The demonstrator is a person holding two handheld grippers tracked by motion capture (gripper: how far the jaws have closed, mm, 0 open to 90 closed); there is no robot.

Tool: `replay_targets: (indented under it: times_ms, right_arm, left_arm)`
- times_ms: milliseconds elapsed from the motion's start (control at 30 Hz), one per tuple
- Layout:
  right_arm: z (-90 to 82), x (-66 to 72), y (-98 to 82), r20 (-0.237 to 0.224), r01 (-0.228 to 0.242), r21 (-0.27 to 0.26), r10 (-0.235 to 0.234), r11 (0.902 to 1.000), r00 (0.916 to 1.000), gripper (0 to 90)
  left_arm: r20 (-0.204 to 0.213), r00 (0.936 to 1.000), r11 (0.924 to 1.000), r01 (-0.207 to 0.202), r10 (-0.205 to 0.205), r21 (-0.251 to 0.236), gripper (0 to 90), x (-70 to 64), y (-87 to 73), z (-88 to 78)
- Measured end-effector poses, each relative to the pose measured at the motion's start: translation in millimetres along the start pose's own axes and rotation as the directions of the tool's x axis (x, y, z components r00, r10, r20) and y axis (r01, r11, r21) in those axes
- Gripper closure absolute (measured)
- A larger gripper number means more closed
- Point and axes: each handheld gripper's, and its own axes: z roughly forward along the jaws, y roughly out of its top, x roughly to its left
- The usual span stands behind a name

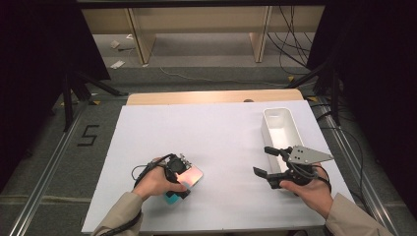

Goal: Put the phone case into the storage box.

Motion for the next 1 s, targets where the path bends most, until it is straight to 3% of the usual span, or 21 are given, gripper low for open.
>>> replay_targets:
  times_ms: [1000]
  right_arm:
    - [0.5,0.1,-0.4,-0.002,0.002,0.005,-0.002,1.0000,1.0000,21.3]
  left_arm:
    - [-0.001,0.9999,0.9997,0.014,-0.014,0.019,13.8,-3.2,2.3,-2.2]
